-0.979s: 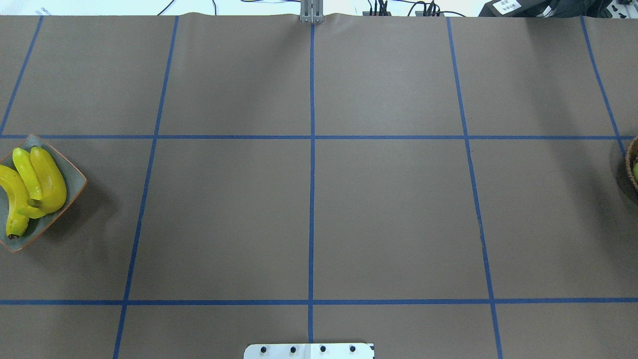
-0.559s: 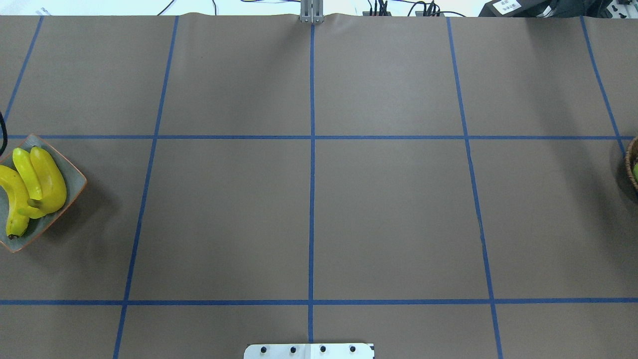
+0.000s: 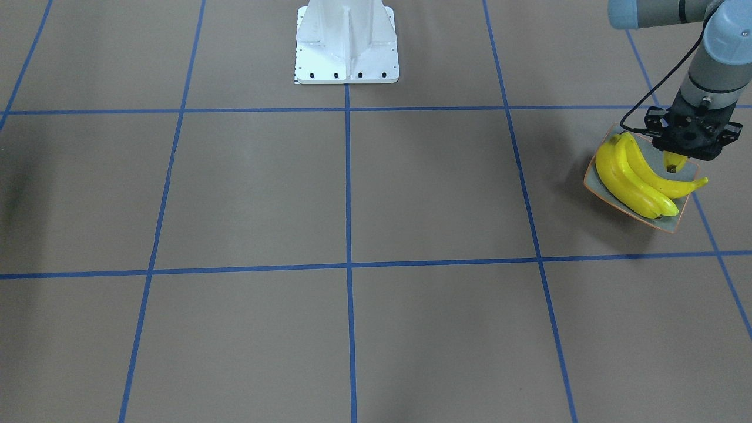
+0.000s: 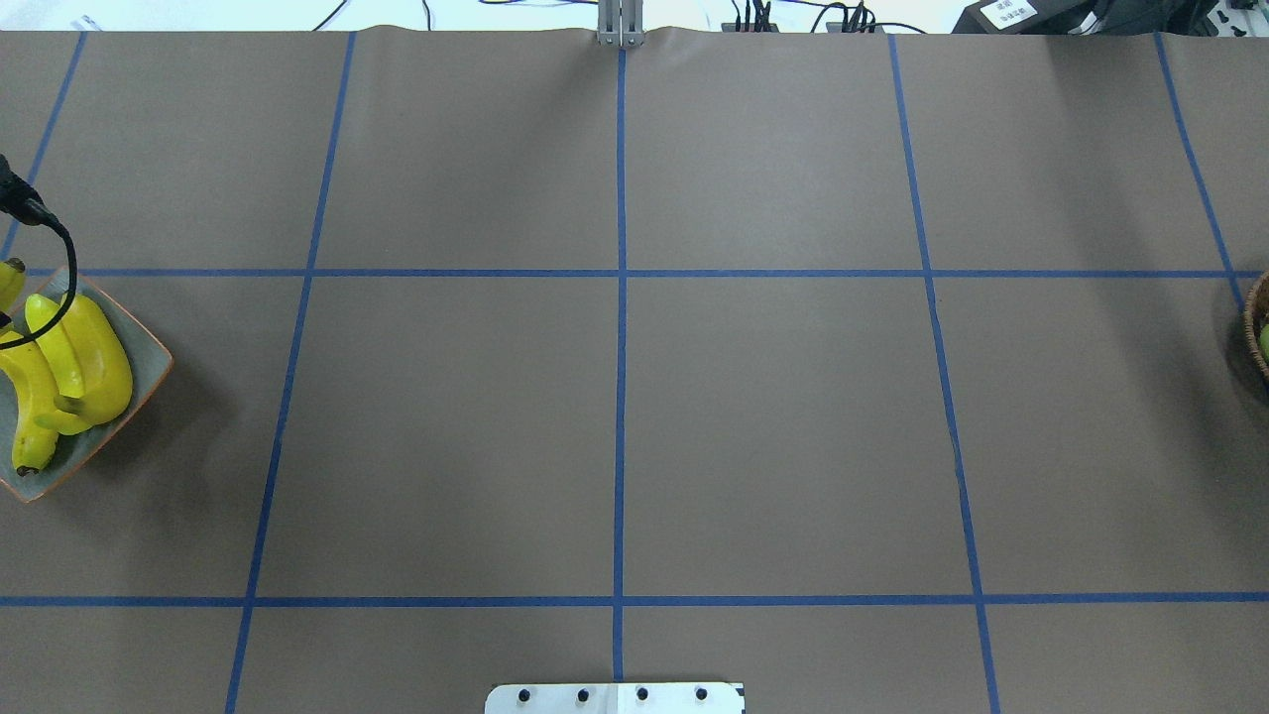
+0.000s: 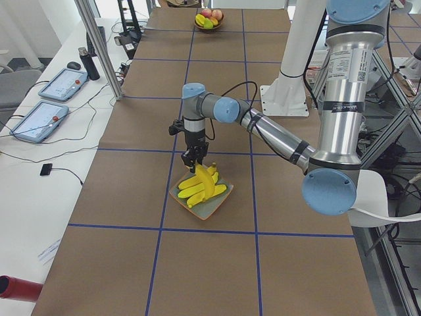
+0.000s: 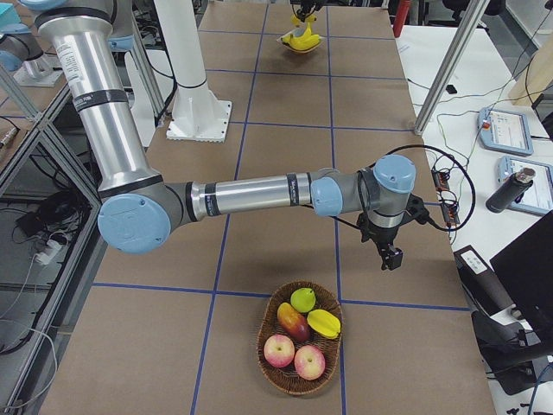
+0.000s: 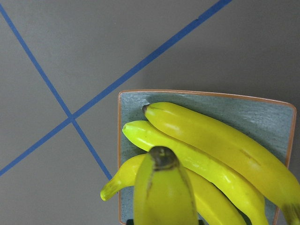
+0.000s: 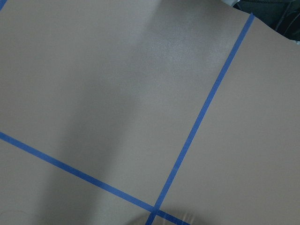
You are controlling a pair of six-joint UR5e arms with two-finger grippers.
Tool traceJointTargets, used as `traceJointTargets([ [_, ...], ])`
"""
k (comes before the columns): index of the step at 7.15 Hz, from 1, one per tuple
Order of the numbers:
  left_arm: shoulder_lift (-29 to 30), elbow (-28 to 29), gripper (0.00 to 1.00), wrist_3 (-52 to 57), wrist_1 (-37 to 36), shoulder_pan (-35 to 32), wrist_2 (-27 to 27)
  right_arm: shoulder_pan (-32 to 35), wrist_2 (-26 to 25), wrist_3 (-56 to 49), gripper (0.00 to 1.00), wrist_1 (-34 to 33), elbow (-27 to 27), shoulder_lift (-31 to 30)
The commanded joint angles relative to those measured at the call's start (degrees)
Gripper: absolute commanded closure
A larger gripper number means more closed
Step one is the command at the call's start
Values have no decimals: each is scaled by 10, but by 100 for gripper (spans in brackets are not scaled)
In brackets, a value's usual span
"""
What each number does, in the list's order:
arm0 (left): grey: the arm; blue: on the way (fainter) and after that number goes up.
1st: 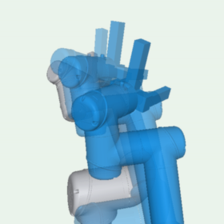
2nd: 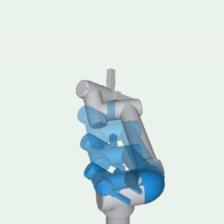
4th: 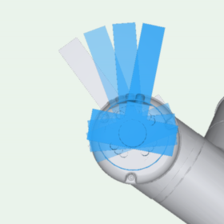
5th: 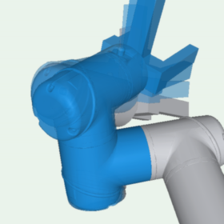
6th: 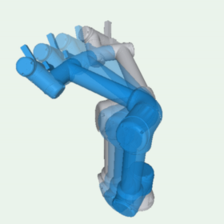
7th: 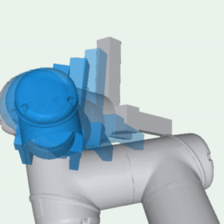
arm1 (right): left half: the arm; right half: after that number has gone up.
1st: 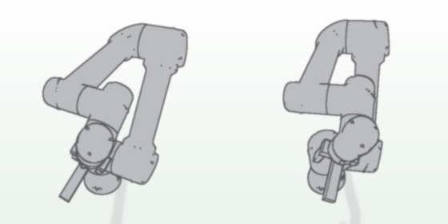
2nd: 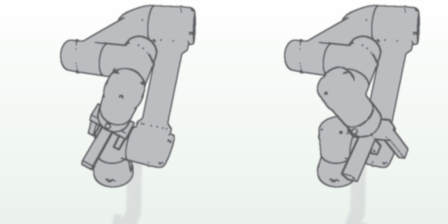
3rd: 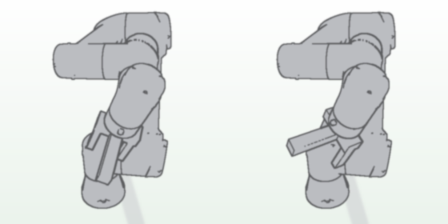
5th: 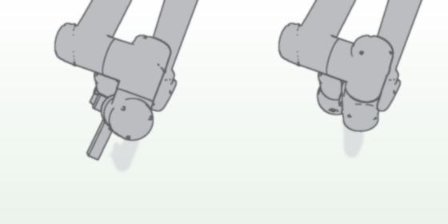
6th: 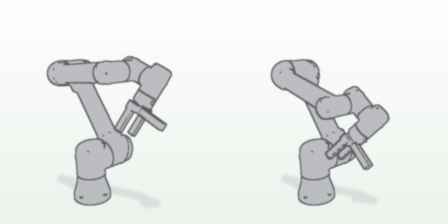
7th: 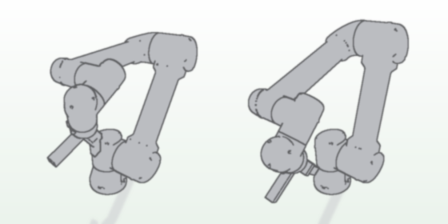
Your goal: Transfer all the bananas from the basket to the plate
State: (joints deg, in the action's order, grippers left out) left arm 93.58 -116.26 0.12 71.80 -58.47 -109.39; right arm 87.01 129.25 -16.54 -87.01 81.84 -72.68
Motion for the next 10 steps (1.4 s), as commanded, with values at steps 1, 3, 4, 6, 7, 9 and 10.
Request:
traceJointTargets([
  [1, 12, 22, 100, -25, -1, 27, 1, 0, -4, 0, 1, 0, 2, 0],
  [3, 18, 33, 100, -40, -1, 37, 1, 0, -7, 2, 1, 19, 0, -5],
  [4, 22, 42, 100, -41, -1, 38, 1, 0, -8, 3, 1, 25, 0, -8],
  [6, 43, 66, 100, -40, -1, 39, 4, 0, -8, 3, 1, 25, 2, -10],
  [7, 54, 82, 100, -40, -1, 39, 23, 0, -8, 4, 1, 25, 2, -9],
  [9, 55, 88, 98, -40, 0, 39, 26, 0, -8, 5, 1, 25, 2, -9],
  [10, 55, 90, 77, -40, 0, 40, 27, 0, -8, 5, 1, 25, 2, -9],
])
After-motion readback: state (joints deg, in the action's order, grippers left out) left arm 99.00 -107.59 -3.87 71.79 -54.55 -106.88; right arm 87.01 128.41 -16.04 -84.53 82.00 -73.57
